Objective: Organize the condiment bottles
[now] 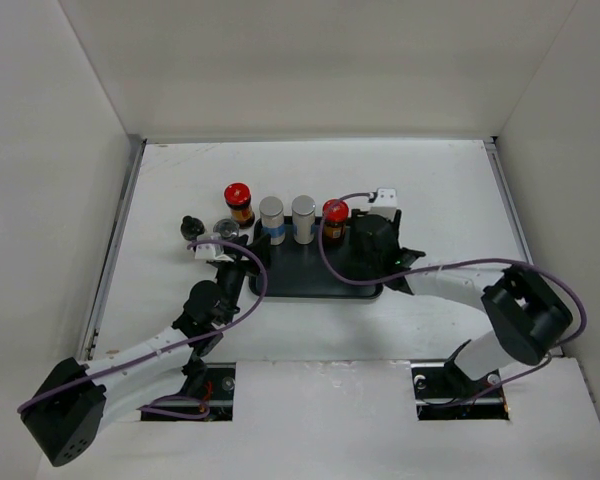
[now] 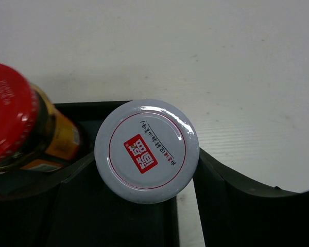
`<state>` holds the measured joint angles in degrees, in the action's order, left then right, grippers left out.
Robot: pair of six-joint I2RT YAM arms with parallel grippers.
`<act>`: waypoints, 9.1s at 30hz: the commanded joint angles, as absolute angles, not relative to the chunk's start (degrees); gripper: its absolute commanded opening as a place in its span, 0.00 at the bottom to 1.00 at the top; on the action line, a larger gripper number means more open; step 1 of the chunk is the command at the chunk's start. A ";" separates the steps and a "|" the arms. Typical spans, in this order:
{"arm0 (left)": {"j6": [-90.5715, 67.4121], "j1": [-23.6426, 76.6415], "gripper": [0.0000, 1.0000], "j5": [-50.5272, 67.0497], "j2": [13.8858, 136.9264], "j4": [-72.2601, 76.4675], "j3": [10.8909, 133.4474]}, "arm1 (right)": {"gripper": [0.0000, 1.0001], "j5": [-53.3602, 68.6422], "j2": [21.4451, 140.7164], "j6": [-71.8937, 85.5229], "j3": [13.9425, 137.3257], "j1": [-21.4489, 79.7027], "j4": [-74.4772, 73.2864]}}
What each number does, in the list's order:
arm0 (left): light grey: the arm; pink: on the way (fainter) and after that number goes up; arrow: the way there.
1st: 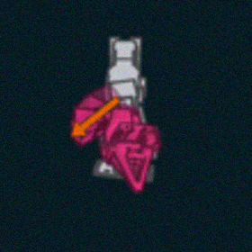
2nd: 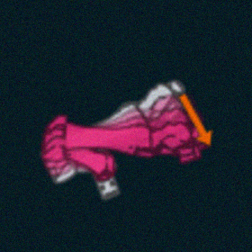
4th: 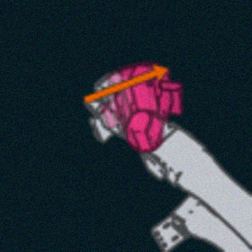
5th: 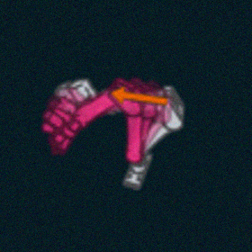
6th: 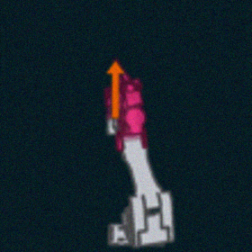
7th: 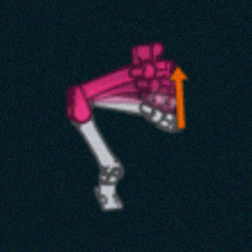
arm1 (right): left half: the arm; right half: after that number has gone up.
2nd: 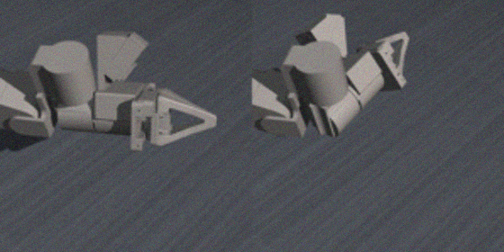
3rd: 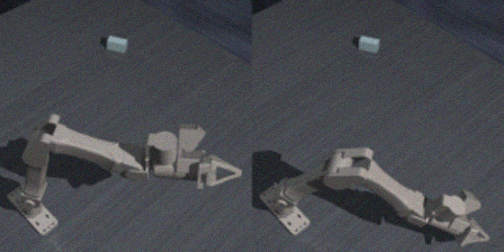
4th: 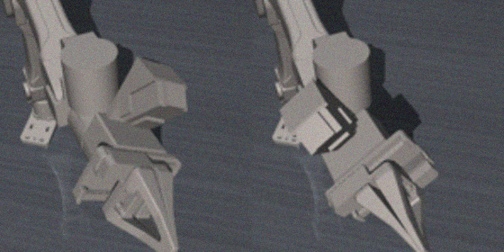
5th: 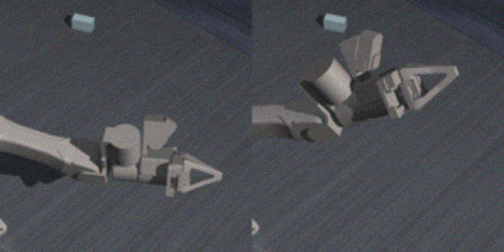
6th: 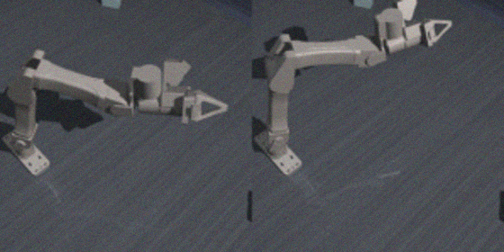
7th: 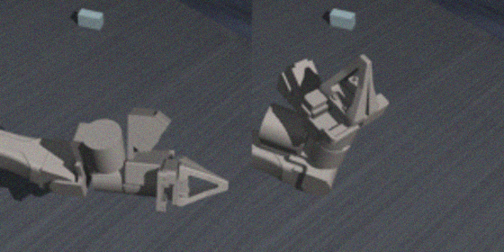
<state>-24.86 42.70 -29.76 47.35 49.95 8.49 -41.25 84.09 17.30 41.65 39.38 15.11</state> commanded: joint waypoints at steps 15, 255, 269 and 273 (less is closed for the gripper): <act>-25.05 40.91 0.66 -30.58 47.11 50.63 9.93 | 0.92 -43.15 92.64 17.58 45.88 42.23 28.92; -28.65 19.83 0.90 -40.17 60.98 -2.03 37.79 | 0.42 -32.17 58.53 31.99 19.42 38.98 34.45; -27.77 11.56 0.77 -36.21 74.44 7.90 39.20 | 0.78 -31.38 61.17 31.73 20.30 39.51 35.16; -27.77 11.38 0.54 -36.83 75.59 10.45 39.11 | 0.79 -31.55 61.26 31.46 20.39 39.77 35.16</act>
